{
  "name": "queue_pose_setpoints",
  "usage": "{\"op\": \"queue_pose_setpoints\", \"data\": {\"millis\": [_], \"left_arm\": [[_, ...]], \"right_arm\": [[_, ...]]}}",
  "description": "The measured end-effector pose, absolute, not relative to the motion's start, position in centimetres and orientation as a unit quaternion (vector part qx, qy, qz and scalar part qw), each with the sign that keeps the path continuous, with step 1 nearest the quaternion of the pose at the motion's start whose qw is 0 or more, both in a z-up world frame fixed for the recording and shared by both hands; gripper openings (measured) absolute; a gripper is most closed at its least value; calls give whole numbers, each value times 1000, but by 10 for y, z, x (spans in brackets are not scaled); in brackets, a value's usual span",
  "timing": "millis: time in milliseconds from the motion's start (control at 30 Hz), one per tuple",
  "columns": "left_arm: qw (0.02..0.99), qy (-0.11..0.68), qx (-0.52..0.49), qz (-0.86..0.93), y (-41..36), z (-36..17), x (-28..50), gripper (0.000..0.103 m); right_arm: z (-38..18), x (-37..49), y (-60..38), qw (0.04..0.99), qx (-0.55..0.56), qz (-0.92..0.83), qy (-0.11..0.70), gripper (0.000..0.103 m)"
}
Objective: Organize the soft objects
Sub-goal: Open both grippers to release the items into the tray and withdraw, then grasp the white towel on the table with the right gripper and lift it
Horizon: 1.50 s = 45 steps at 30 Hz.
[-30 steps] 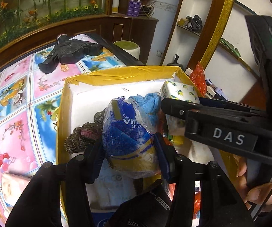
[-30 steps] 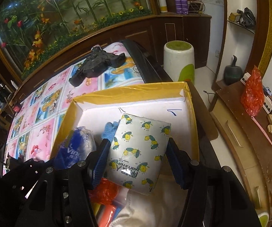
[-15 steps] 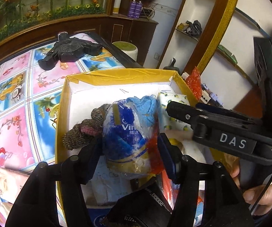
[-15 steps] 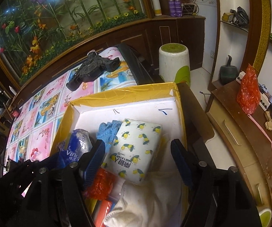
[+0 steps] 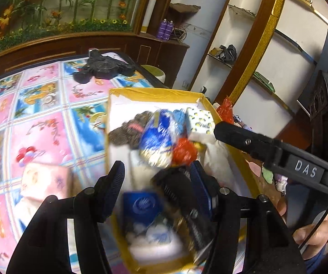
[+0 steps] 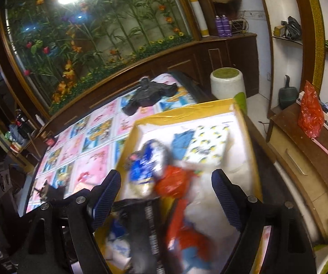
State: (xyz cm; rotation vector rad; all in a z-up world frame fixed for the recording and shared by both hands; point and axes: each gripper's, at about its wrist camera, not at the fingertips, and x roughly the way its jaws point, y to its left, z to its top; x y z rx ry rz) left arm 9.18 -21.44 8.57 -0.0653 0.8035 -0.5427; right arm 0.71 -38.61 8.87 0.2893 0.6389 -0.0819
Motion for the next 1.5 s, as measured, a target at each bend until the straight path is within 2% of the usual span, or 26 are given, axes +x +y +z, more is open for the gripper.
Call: {"op": "queue_pose_setpoints", "data": {"millis": [333,600,933,1033,1300,1500], "left_arm": [[914,367,-44,-168,-91,60,37,58],[922,368,-103,-56,-5,43,37,58],[911,387,-140,-44,12,32,35,58],[910,387,-142,-38,17,33,32,58],[905,385,-178,-22,35,31,33,58],[897,404,-173,-37,27,25,38,58]], "right_arm": [[72,26,-296,931,99,46,349,83],[23,85,-224,898,55,93,426,84],[-3,110,-201,892,11,51,449,84],[-7,107,-190,892,12,63,448,91],[12,92,-194,856,124,207,458,90],[37,105,-214,898,68,126,416,91]]}}
